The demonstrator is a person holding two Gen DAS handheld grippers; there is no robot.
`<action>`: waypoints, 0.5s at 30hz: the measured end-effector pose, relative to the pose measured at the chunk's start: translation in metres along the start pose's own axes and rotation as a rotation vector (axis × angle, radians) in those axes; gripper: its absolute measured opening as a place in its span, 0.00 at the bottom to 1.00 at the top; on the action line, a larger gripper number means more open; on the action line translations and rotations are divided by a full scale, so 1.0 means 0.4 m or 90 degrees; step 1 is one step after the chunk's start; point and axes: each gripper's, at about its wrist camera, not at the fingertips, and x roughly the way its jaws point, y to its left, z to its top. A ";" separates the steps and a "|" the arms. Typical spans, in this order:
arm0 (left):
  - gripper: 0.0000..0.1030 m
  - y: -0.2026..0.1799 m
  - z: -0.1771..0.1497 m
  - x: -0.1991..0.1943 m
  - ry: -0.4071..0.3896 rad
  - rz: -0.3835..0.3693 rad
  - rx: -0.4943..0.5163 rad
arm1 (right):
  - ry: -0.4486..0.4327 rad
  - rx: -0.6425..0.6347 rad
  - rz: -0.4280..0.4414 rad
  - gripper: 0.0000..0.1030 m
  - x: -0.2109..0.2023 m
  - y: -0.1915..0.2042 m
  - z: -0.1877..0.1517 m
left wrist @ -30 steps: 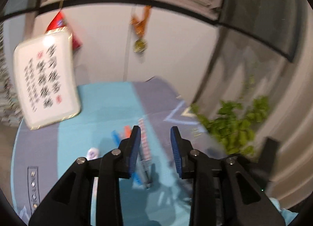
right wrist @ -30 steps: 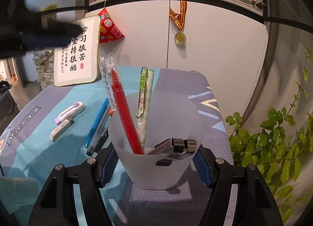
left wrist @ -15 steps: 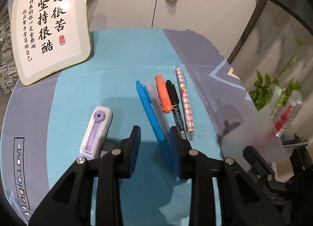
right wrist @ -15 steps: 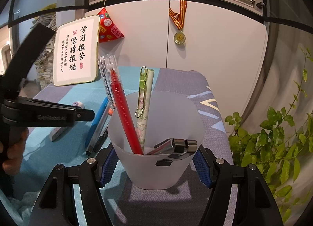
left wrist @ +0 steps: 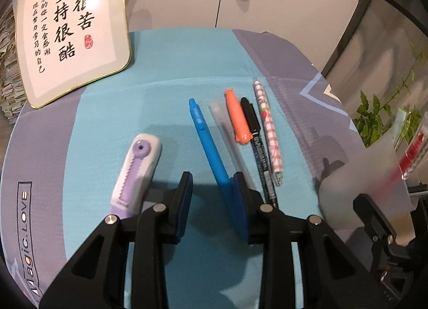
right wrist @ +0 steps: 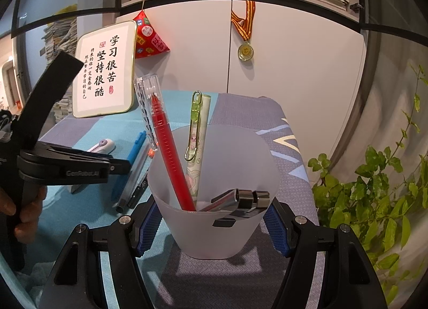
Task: Organize stationery
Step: 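Grasp the blue pen with the left tool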
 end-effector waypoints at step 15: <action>0.08 -0.016 -0.024 -0.007 0.043 -0.047 0.032 | 0.000 0.000 -0.001 0.68 -0.003 0.000 0.001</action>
